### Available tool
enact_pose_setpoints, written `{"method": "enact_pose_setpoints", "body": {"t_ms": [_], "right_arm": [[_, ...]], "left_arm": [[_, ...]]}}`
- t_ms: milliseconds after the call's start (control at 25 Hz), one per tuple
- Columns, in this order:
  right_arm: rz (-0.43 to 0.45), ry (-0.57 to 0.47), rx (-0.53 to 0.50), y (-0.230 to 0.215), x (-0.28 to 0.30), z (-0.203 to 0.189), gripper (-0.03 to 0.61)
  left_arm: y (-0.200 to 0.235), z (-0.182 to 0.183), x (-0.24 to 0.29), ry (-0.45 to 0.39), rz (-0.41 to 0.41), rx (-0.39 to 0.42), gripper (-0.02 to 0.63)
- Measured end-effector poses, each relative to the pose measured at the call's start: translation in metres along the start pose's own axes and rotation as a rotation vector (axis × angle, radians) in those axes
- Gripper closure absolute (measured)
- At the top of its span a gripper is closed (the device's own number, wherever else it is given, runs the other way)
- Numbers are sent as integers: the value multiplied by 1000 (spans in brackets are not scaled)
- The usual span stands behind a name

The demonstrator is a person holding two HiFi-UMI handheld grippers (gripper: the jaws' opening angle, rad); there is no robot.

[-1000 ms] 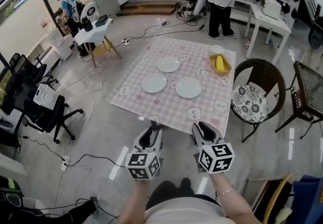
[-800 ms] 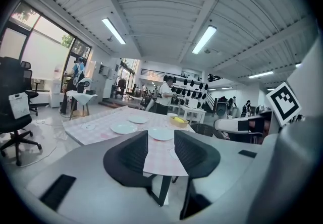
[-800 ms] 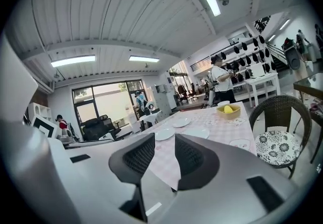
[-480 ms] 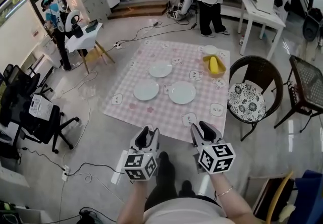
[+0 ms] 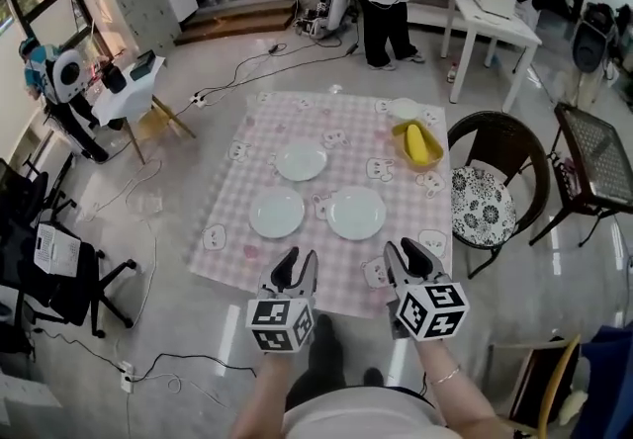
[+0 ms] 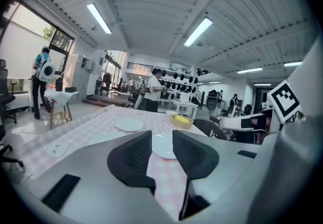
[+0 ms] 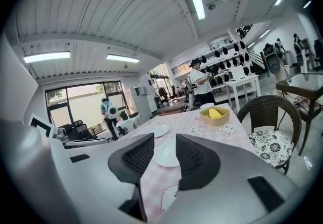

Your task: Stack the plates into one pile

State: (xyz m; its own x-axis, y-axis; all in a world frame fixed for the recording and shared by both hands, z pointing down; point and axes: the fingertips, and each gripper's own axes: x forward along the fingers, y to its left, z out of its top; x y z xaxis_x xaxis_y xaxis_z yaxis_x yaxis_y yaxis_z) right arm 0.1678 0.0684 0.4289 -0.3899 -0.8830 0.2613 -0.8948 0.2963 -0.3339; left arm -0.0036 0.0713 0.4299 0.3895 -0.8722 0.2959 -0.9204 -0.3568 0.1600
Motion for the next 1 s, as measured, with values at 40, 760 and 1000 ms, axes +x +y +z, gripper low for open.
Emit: {"method": "enact_pose_setpoints", "body": {"t_ms": [40, 760, 1000], "right_arm": [[-15, -3, 3, -1, 14, 3, 456], [-322, -31, 112, -49, 106, 25, 462], [-344, 5, 120, -62, 114, 14, 462]], "left_arm": [[9, 5, 13, 3, -16, 9, 468], [66, 35, 167, 127, -236, 83, 484], [63, 20, 192, 188, -259, 97, 486]]}}
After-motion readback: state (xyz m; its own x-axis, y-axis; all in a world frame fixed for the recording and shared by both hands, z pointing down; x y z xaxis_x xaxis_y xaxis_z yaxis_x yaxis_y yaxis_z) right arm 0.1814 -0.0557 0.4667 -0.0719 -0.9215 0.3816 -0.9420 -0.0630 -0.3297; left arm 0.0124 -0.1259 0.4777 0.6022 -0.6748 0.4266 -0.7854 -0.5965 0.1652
